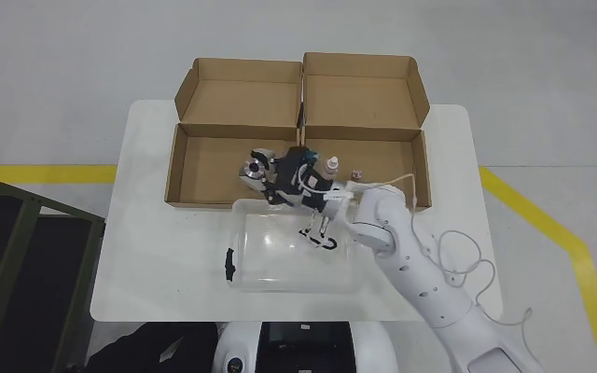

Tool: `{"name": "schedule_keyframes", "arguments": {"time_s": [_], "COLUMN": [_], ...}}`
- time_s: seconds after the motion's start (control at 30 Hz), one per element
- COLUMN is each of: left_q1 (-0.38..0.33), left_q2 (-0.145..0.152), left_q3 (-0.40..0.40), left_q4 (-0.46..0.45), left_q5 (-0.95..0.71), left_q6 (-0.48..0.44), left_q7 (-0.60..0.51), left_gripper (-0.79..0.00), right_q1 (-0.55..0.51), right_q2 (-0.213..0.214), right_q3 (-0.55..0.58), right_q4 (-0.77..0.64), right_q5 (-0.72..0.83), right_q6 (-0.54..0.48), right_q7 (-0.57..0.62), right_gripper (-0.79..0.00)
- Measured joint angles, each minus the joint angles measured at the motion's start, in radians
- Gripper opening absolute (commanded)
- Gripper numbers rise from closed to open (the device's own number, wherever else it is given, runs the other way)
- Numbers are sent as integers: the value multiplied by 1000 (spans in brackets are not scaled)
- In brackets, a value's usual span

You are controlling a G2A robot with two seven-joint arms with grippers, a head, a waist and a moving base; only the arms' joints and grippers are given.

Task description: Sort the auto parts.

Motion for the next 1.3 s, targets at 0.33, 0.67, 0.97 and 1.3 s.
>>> {"name": "schedule_keyframes", "arguments": {"time_s": [0.33,0.67,0.97,1.3], "left_q1": [0,0,0,0], "left_q2": [0,0,0,0], "left_q3": [0,0,0,0], "left_q4": [0,0,0,0], "left_q5": [0,0,0,0], "left_q6": [0,0,0,0], "left_q7": [0,0,0,0], "left_gripper": [0,0,0,0], "right_q1": [55,121,168,203], "right_q2": [-10,-30,-47,-61], "right_q3": [-21,-69,-99,-116], "right_q4": [126,224,284,349], "right_q5": [-35,-71,-67,-60], "right_q6": [69,131,144,139], "right_q7": [113,192,258,297], "right_gripper": [-785,-785,-785,-785]}}
